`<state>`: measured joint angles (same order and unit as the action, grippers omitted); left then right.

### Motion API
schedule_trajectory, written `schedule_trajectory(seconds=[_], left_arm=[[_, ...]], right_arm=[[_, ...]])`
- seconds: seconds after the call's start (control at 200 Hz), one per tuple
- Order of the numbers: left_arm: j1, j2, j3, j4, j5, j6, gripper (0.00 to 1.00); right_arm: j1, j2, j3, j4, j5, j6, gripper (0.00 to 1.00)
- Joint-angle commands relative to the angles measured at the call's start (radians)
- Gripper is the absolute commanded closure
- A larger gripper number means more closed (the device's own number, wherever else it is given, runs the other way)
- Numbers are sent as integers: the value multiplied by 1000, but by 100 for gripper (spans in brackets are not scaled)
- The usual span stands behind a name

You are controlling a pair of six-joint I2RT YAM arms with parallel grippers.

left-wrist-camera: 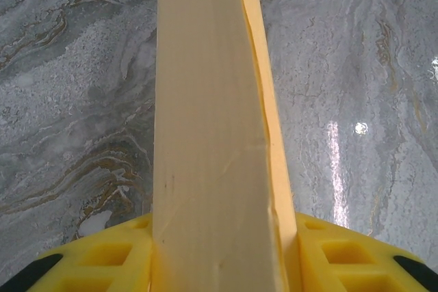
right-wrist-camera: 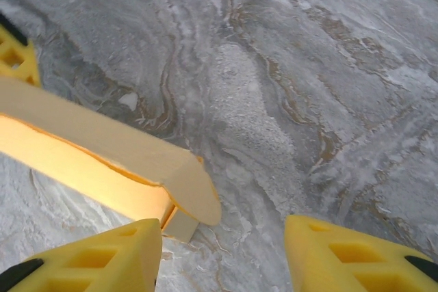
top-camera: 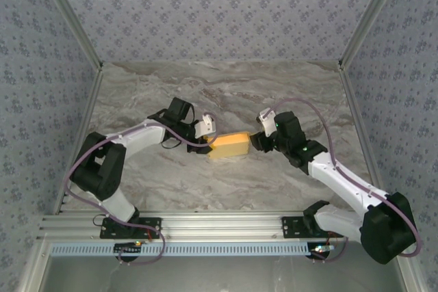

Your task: Fold the paper box

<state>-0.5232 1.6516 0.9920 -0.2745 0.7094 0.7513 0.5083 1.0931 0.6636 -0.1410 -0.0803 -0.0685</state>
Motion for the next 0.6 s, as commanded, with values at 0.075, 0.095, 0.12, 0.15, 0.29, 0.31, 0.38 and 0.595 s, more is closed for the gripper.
schedule_trajectory(seconds=[0.075, 0.095, 0.12, 0.15, 0.29, 0.31, 0.38, 0.595], left_arm=[[5, 31, 56, -96, 13, 45, 63], [5, 33, 56, -96, 14, 45, 63], [6, 34, 58, -98, 14, 45, 63], [5, 35, 61, -100, 13, 45, 63], [5, 39, 63, -102, 14, 46, 63], [5, 40, 64, -103, 14, 47, 63], [6, 42, 66, -104, 14, 46, 63], [5, 43, 68, -102, 11, 43, 63]], right_arm=[[-4, 21, -33, 82, -67, -169, 50], [-4, 25, -34, 88, -68, -178, 50], [-4, 29, -35, 93, -72, -187, 50], [-4, 36, -34, 99, -75, -197, 50], [-5, 99, -11, 110, -74, -220, 54], [-5, 108, -6, 108, -74, -221, 55], [-4, 144, 10, 110, -55, -212, 58], [-1, 180, 43, 120, -31, -189, 66]])
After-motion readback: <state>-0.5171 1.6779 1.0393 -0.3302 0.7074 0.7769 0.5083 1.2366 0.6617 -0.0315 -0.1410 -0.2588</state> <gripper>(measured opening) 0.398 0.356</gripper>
